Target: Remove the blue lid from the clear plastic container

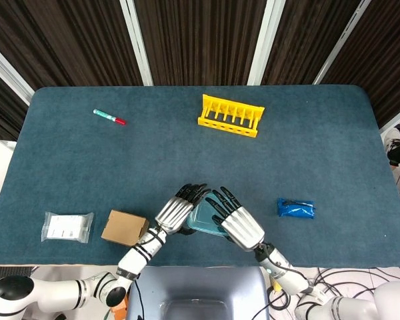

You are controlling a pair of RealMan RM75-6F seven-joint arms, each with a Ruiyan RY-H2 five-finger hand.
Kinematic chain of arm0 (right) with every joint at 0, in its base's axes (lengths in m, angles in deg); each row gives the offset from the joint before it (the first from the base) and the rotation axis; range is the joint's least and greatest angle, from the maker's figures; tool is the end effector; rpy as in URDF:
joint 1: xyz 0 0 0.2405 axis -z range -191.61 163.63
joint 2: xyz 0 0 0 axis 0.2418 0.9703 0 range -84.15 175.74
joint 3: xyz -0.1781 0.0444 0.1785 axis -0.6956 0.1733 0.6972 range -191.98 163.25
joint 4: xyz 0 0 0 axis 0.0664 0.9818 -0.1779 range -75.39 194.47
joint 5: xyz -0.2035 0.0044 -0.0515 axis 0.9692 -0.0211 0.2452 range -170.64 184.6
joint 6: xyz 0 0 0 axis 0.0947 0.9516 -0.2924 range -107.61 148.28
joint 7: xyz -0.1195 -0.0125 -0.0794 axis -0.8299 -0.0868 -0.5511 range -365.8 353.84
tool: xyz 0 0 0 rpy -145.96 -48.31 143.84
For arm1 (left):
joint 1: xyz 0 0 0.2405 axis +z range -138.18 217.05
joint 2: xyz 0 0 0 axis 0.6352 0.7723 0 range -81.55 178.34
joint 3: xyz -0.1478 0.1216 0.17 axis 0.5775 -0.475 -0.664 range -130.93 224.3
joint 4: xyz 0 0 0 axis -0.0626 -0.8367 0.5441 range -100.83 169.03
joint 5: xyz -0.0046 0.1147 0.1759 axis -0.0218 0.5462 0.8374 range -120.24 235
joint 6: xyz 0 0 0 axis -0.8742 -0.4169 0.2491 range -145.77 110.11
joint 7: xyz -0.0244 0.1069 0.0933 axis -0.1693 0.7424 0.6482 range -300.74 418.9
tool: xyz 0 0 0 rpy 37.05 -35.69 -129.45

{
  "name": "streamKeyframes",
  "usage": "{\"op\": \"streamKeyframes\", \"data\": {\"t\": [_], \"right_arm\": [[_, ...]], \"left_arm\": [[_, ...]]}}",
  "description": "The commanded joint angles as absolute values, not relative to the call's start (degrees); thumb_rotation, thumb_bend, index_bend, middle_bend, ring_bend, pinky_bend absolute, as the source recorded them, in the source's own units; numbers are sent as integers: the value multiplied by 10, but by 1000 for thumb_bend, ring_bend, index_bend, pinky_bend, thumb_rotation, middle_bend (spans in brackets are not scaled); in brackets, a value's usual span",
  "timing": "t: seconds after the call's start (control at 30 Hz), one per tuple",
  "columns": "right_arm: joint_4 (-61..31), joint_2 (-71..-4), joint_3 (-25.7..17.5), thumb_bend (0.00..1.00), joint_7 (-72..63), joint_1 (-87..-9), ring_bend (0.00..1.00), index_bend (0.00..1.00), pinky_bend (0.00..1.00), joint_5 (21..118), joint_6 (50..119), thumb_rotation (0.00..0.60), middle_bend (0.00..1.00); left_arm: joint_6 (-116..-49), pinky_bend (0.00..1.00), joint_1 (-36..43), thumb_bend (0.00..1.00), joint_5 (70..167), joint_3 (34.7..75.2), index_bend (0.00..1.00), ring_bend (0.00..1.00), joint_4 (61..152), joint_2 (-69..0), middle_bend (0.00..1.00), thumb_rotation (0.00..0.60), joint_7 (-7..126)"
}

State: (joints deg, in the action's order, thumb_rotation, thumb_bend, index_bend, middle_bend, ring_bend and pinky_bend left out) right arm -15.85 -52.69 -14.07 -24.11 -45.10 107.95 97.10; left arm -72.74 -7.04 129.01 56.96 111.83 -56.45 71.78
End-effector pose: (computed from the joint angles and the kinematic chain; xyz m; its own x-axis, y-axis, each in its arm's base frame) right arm -0.1446 -0.2495 -0.0410 0.4572 0.1005 0.8836 -0.6271 -0.6681 0.4004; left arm -0.0755 0.3112 -0.0957 0.3097 0.3330 0.8906 0.8460 -0.5241 -0.0982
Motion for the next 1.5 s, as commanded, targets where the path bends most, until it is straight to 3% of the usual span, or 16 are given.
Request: {"op": "streamKeyframes", "data": {"t": [0.03,0.37,0.67,0.97,1.23,1.27,1.37,1.43,1.5], "right_arm": [[-154,-520,-147,528,-225,-449,0,731,0,1104,996,600,152],[-185,-492,-143,528,-221,-442,1,734,1,1125,1031,600,156],[-185,-428,-129,528,-194,-421,6,734,4,1121,1074,600,161],[-87,-402,-129,528,-125,-395,15,734,8,1080,1078,600,170],[50,-462,-153,528,-78,-382,24,715,18,1082,1069,600,176],[62,-470,-157,528,-74,-381,23,681,18,1081,1065,600,176],[90,-492,-167,485,-67,-379,19,447,16,1081,1051,600,145],[95,-498,-173,331,-75,-377,5,177,5,1076,1033,600,56],[76,-492,-178,192,-81,-375,0,14,0,1069,1012,600,3]], "left_arm": [[-726,39,-67,275,1277,575,0,0,1114,-552,0,600,726],[-718,36,-63,290,1240,589,0,0,1104,-524,0,600,742],[-711,36,-58,290,1234,588,0,0,1107,-497,0,600,729],[-720,36,-48,290,1244,582,0,0,1117,-469,0,600,716],[-726,36,-36,290,1257,567,0,0,1115,-460,0,600,703],[-726,35,-35,290,1260,565,0,0,1114,-460,0,600,702],[-730,36,-31,290,1269,557,0,0,1113,-462,0,600,698],[-733,35,-29,290,1276,553,0,0,1115,-461,0,600,695],[-735,34,-27,287,1283,549,0,0,1119,-458,0,600,694]]}}
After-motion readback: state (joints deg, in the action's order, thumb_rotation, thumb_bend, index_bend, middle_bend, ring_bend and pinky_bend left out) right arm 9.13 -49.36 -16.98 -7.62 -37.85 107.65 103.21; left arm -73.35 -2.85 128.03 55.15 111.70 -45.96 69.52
